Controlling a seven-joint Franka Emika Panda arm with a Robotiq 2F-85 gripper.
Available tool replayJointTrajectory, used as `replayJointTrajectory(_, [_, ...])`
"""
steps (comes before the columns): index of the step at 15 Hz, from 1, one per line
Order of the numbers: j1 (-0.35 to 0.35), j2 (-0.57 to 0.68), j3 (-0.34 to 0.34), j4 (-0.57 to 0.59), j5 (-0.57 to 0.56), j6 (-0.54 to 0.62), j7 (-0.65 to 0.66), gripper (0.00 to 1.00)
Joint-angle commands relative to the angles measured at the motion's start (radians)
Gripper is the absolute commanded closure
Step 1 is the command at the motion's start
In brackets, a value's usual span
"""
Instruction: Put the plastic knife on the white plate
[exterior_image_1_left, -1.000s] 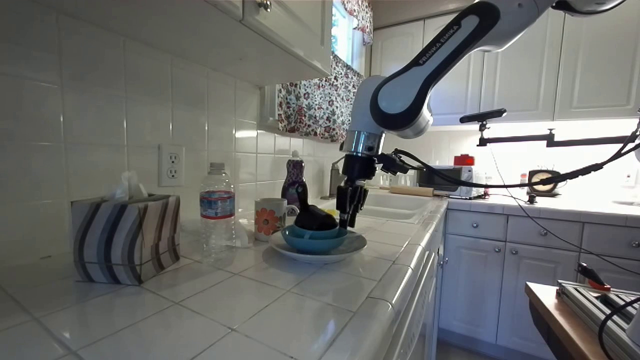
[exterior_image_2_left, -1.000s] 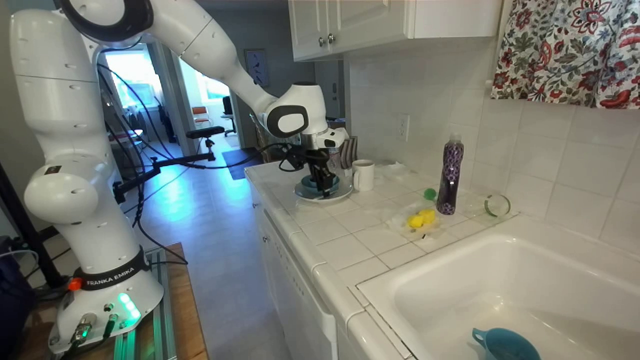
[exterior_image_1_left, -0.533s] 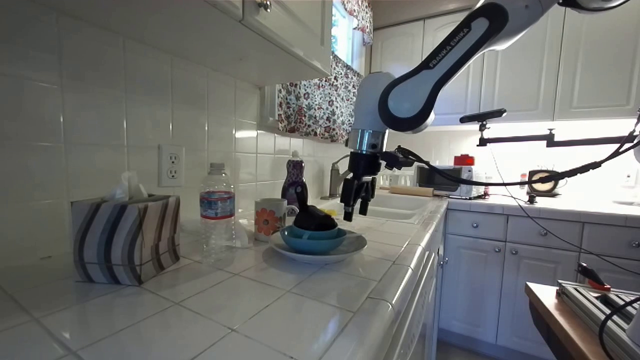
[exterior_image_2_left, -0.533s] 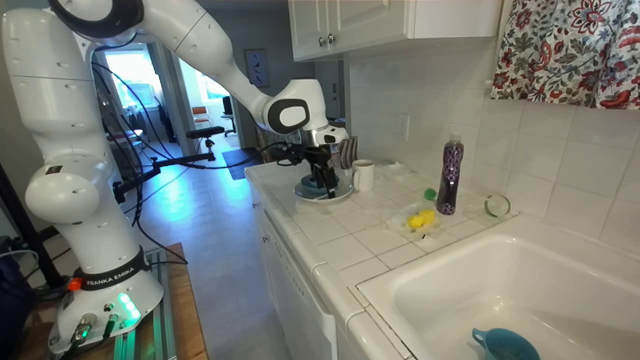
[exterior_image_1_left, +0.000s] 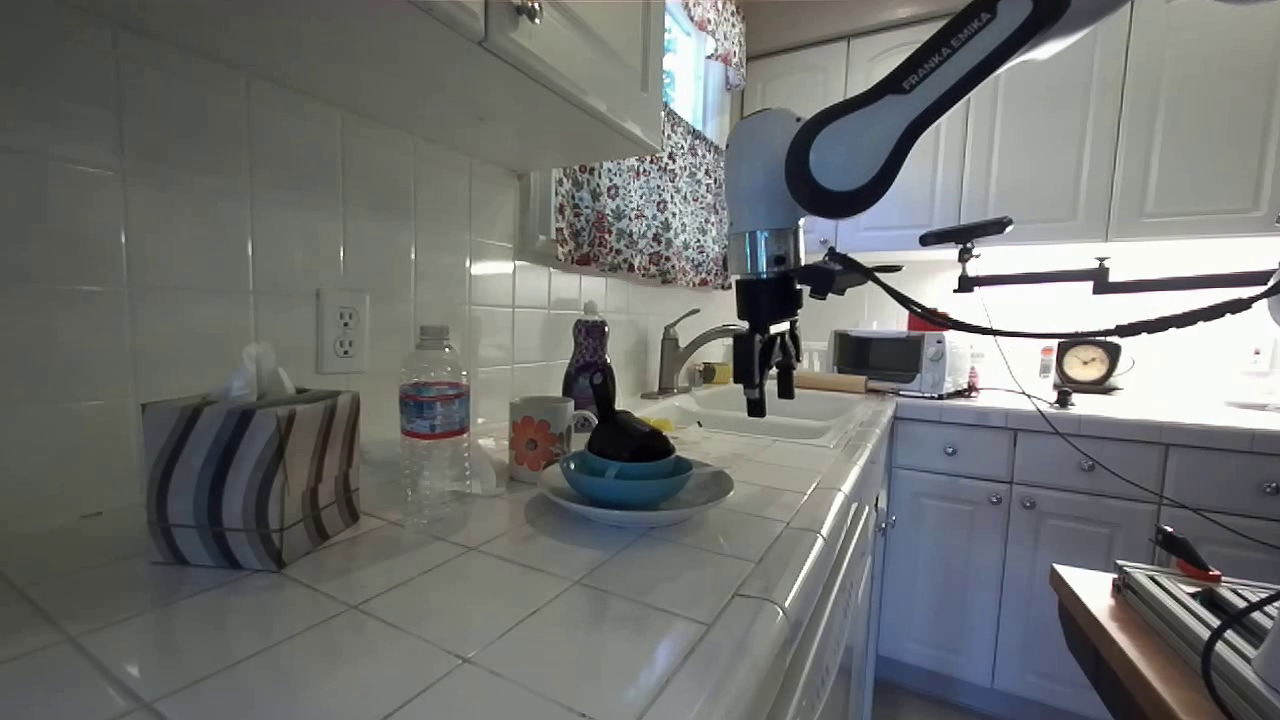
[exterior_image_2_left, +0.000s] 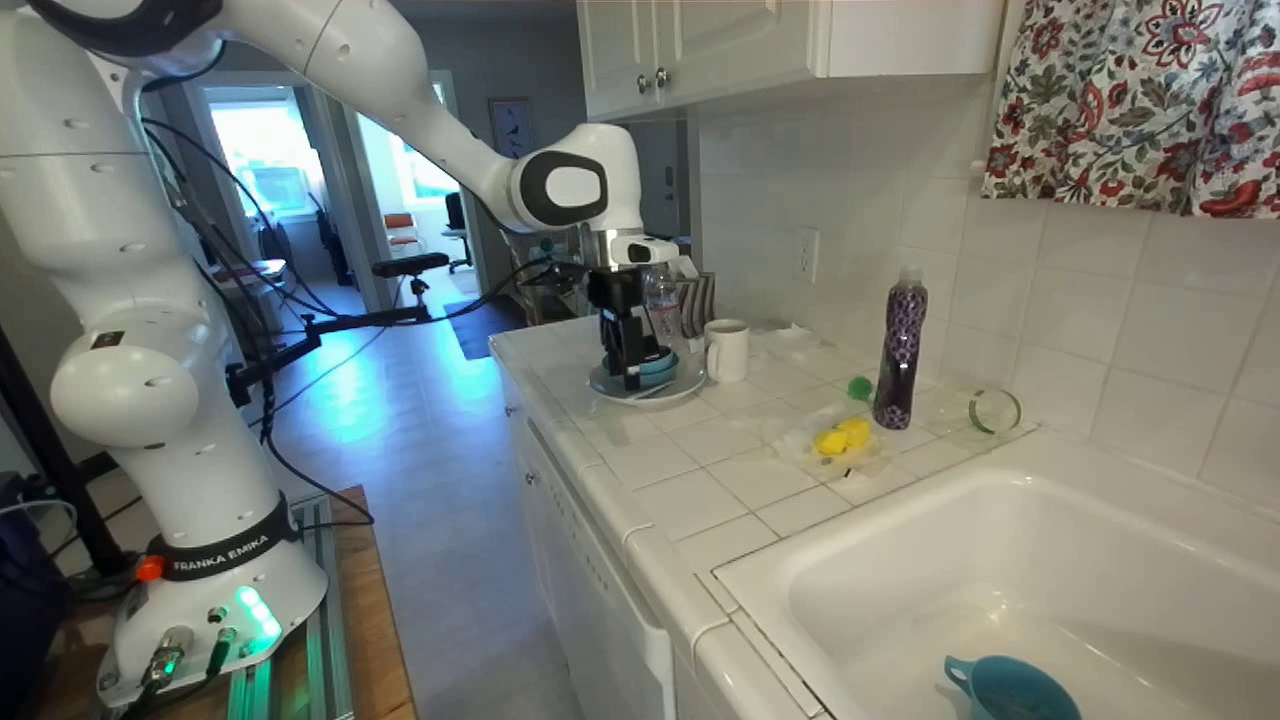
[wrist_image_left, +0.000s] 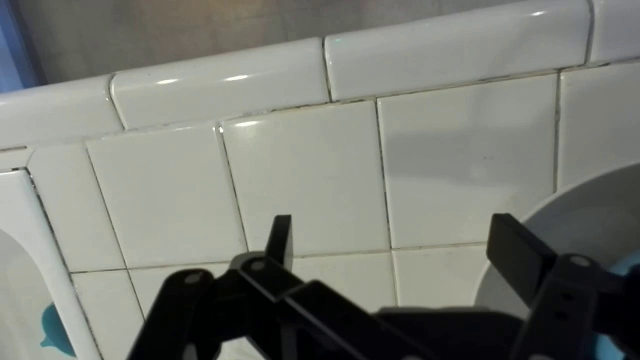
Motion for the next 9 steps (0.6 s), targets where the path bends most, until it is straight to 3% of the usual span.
replayJointTrajectory(1, [-0.010,-0.056,0.011,-0.034,0.056,-0.041,-0.043,0.00])
replayJointTrajectory(2, [-0.010,-0.016,0.012,-0.002,0.018,-0.027,-0.009,0.00])
replayJointTrajectory(9, [-0.011,-0.027,0.013,-0.012,0.031,-0.031,-0.020,0.00])
